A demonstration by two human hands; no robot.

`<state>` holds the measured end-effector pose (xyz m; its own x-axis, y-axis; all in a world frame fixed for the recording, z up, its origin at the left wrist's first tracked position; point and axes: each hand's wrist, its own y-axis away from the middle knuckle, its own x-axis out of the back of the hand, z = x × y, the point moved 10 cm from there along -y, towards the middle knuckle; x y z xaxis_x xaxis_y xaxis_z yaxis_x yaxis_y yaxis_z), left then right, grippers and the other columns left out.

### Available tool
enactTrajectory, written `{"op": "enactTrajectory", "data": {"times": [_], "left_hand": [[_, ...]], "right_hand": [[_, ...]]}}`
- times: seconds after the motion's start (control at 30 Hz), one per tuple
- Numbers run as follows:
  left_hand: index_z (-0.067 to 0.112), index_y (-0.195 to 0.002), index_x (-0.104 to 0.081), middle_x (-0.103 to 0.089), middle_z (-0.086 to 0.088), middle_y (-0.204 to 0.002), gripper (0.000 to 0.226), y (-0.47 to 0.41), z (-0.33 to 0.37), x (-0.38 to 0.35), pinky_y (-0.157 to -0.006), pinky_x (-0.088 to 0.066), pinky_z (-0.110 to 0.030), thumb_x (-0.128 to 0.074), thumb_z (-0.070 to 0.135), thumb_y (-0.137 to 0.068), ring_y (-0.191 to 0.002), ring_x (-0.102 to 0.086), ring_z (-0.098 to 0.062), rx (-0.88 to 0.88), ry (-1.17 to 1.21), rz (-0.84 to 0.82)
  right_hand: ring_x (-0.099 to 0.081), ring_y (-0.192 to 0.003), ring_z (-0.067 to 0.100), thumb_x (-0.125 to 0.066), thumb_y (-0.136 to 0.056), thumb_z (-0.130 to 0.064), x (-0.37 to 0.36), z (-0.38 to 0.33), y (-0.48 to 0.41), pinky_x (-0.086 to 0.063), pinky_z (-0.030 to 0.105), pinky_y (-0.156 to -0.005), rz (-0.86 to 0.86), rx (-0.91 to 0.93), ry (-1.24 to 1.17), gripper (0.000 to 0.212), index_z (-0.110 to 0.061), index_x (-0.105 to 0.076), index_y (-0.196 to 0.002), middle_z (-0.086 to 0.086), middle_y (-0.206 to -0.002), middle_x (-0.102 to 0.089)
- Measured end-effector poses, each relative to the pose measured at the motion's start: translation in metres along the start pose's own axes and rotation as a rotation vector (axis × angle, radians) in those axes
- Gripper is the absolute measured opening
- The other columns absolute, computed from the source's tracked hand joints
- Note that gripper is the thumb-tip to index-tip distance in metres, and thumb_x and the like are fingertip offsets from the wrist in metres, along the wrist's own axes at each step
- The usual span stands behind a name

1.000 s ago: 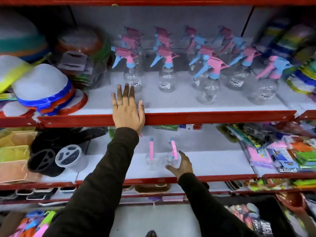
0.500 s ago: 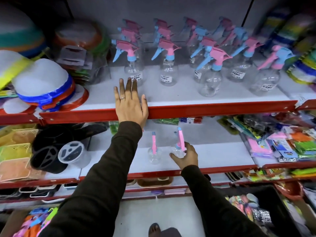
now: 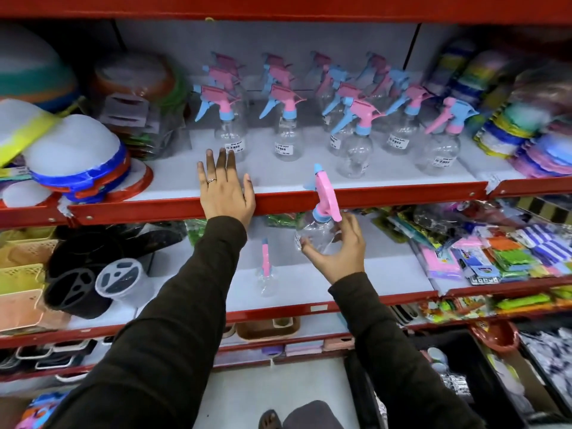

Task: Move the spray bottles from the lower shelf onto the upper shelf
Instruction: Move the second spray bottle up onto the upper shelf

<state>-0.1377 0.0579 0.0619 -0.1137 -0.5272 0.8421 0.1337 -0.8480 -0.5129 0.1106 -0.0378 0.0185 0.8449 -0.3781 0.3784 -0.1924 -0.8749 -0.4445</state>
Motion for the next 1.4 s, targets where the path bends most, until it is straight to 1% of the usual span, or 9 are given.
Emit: {"op": "enactTrajectory", "data": {"times": [0.1, 0.23, 0.47, 0.7, 0.8, 1.0, 1.1, 1.2, 1.4], "left_hand": [[0.004, -0.153, -0.027, -0.025, -0.014, -0.162, 0.066, 0.0, 0.0, 0.001, -0.125, -0.001, -0.048, -0.022, 0.041, -0.099, -0.154, -0.007, -0.031, 0.0, 0.006, 0.003], [0.006, -0.154, -0.025, -0.023, -0.012, -0.163, 0.068, 0.0, 0.0, 0.002, -0.125, 0.003, -0.046, -0.018, 0.043, -0.098, -0.154, -0.004, -0.03, 0.0, 0.007, -0.008], [0.005, -0.154, -0.027, -0.025, -0.012, -0.163, 0.068, -0.001, 0.0, -0.001, -0.125, 0.0, -0.047, -0.017, 0.044, -0.098, -0.154, -0.007, -0.03, -0.013, -0.015, -0.009], [0.005, -0.153, -0.027, -0.027, -0.012, -0.162, 0.069, -0.002, 0.0, -0.003, -0.125, 0.002, -0.046, -0.017, 0.043, -0.097, -0.154, -0.008, -0.031, -0.026, -0.018, -0.004], [0.005, -0.152, -0.031, -0.031, -0.013, -0.16, 0.067, -0.002, 0.0, -0.001, -0.125, -0.004, -0.047, -0.018, 0.043, -0.098, -0.153, -0.012, -0.031, -0.025, -0.011, 0.011], [0.005, -0.152, -0.032, -0.032, -0.013, -0.16, 0.065, -0.001, 0.0, -0.002, -0.125, -0.004, -0.047, -0.022, 0.042, -0.099, -0.153, -0.013, -0.031, -0.033, -0.022, 0.019], [0.005, -0.152, -0.031, -0.03, -0.012, -0.161, 0.066, -0.002, 0.0, -0.004, -0.125, -0.005, -0.047, -0.021, 0.042, -0.099, -0.153, -0.012, -0.031, -0.034, -0.025, 0.012], [0.006, -0.153, -0.028, -0.028, -0.012, -0.162, 0.067, -0.003, 0.0, -0.005, -0.125, -0.003, -0.047, -0.017, 0.043, -0.098, -0.154, -0.011, -0.031, -0.036, -0.033, 0.003], [0.006, -0.153, -0.029, -0.029, -0.012, -0.161, 0.068, -0.002, 0.0, -0.002, -0.125, -0.003, -0.047, -0.016, 0.044, -0.098, -0.153, -0.012, -0.031, -0.028, -0.023, 0.009]], "right_hand": [[-0.053, -0.089, 0.006, -0.078, -0.064, -0.042, 0.013, -0.033, -0.02, -0.043, 0.01, -0.082, 0.063, 0.1, -0.019, 0.056, -0.015, -0.062, -0.111, -0.005, -0.099, -0.049], [-0.05, -0.09, -0.009, -0.078, -0.067, -0.039, 0.02, -0.062, -0.052, -0.037, 0.004, -0.083, 0.121, 0.176, -0.039, 0.055, -0.014, -0.063, -0.113, -0.003, -0.101, -0.053], [-0.051, -0.097, 0.008, -0.079, -0.066, -0.044, -0.014, -0.062, -0.116, -0.048, 0.022, -0.084, 0.014, 0.083, 0.025, 0.063, -0.021, -0.061, -0.122, -0.007, -0.105, -0.051], [-0.059, -0.092, 0.016, -0.086, -0.061, -0.043, -0.051, -0.033, -0.141, -0.054, 0.035, -0.085, -0.054, -0.04, -0.008, 0.061, -0.03, -0.049, -0.107, -0.008, -0.103, -0.061], [-0.058, -0.083, 0.015, -0.088, -0.06, -0.042, -0.057, -0.027, -0.144, -0.054, 0.037, -0.083, -0.059, -0.053, 0.014, 0.062, -0.023, -0.048, -0.104, -0.009, -0.098, -0.061], [-0.06, -0.092, 0.021, -0.087, -0.062, -0.042, -0.061, -0.025, -0.143, -0.054, 0.037, -0.088, -0.085, -0.043, 0.026, 0.065, -0.023, -0.047, -0.109, -0.002, -0.105, -0.063], [-0.054, -0.108, 0.023, -0.083, -0.06, -0.053, -0.057, -0.032, -0.14, -0.049, 0.034, -0.093, -0.03, -0.003, 0.102, 0.074, -0.021, -0.045, -0.114, 0.002, -0.114, -0.057], [-0.05, -0.107, 0.021, -0.082, -0.056, -0.064, -0.052, -0.036, -0.138, -0.044, 0.029, -0.088, 0.027, 0.003, 0.129, 0.076, -0.021, -0.046, -0.109, 0.003, -0.111, -0.055], [-0.058, -0.097, 0.019, -0.087, -0.06, -0.046, -0.055, -0.035, -0.14, -0.051, 0.028, -0.08, -0.02, -0.002, 0.077, 0.064, -0.025, -0.051, -0.109, 0.0, -0.111, -0.058]]}}
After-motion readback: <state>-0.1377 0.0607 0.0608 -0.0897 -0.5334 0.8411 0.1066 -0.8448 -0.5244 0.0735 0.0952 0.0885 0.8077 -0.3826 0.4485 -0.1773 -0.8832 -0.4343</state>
